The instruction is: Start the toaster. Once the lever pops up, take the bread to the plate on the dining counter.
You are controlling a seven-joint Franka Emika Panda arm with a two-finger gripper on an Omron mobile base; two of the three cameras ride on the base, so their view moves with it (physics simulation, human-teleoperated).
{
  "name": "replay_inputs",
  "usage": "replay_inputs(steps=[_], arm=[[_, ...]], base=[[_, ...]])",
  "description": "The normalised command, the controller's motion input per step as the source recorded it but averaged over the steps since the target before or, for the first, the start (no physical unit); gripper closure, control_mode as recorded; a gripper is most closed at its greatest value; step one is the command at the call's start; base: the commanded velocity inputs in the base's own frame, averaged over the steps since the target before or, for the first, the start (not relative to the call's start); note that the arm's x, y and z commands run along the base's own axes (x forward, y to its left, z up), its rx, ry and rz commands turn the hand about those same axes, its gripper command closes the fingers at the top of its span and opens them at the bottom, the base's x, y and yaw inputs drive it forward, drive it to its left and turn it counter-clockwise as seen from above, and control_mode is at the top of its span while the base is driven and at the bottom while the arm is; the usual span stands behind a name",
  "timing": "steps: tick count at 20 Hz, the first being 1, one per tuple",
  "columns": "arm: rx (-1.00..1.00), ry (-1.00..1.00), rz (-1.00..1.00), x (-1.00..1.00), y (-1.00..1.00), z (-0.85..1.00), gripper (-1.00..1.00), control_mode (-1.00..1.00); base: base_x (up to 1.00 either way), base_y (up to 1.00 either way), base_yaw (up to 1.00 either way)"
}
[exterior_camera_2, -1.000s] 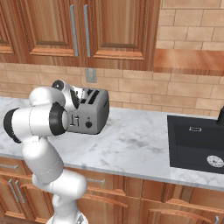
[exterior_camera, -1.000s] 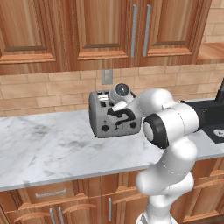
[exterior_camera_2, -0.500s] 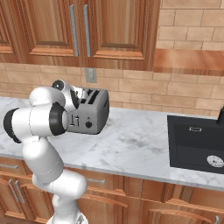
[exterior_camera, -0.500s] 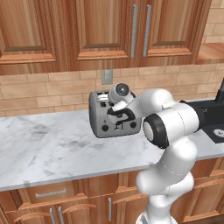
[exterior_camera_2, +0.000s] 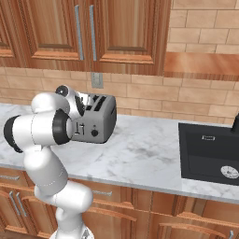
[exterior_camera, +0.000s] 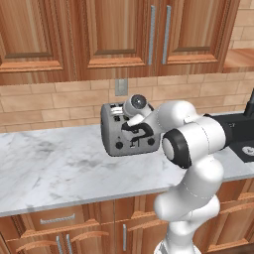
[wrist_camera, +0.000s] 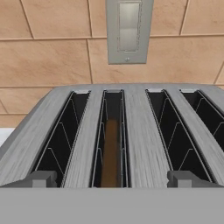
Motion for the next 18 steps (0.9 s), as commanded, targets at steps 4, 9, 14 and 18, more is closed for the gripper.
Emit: replay_inputs(steps=[4, 9, 14, 18], arm=[[0.0, 0.0, 0.0, 0.0, 0.0, 0.0, -1.0, -1.0], [0.0, 0.0, 0.0, 0.0, 0.0, 0.0, -1.0, -1.0], [0.0, 0.0, 0.0, 0.0, 0.0, 0.0, -1.0, -1.0], [0.0, 0.0, 0.0, 0.0, 0.0, 0.0, -1.0, -1.0]], base=[[0.0, 0.0, 0.0], [0.0, 0.0, 0.0], [0.0, 0.0, 0.0], [0.0, 0.0, 0.0]])
